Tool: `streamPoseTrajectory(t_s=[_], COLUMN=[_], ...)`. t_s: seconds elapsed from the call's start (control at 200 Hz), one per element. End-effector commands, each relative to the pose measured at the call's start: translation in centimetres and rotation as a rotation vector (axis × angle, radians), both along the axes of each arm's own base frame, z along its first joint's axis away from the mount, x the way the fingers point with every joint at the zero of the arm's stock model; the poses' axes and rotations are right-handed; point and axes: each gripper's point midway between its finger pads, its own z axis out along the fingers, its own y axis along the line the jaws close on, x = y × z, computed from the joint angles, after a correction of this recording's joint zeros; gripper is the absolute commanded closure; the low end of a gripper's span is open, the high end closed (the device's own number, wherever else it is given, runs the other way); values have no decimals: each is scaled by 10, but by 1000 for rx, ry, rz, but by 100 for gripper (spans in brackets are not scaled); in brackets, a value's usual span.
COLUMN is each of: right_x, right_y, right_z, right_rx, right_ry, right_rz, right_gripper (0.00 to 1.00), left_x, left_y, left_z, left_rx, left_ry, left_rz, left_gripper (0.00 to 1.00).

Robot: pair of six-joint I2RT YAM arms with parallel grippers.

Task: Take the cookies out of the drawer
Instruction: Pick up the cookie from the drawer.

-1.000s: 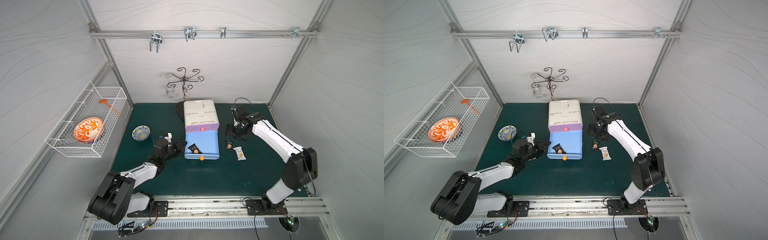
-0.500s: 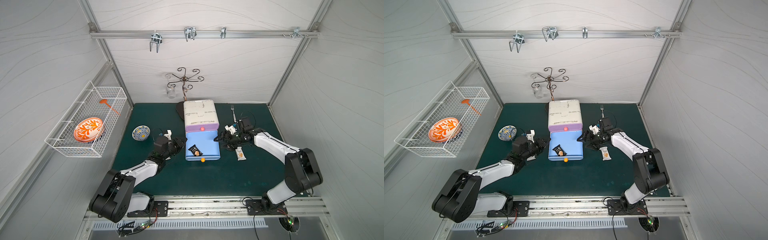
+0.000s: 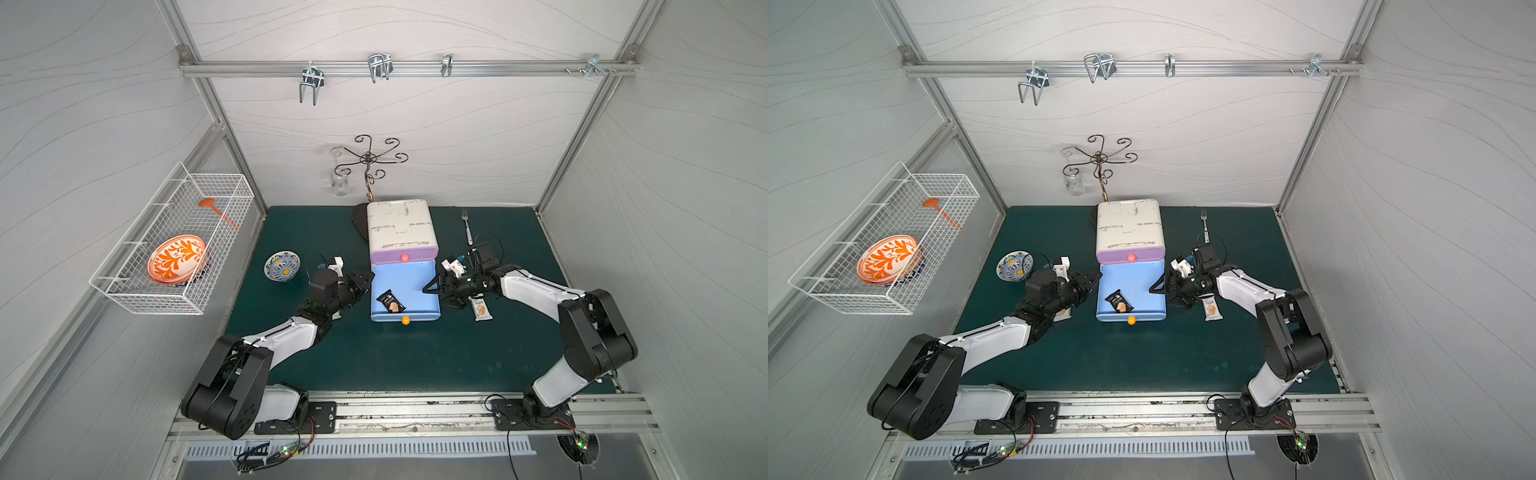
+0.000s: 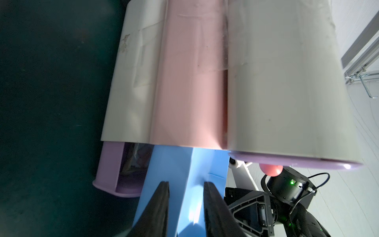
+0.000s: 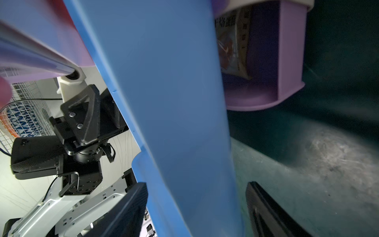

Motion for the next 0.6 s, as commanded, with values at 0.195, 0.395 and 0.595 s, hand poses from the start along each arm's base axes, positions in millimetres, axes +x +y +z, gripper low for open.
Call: streamPoseTrajectory(t_s=[0.195,0.395,0.595], right_x=[10,18,29], right_y=[12,11,2], right_z=[9,18,19], right_rx=[121,147,143], right_ry=[-27,-22,-15], right_rz=[19,2,-16], right_gripper=[47,61,65], left_x=[12,12,11], left_y=[-6,-7,-10], left_z=[24,26,38], left_rx=[-10,-4,6], left_ry=[-76,-78,-96], left_rz=[-9,-18,-44], left_gripper=[66,66,65])
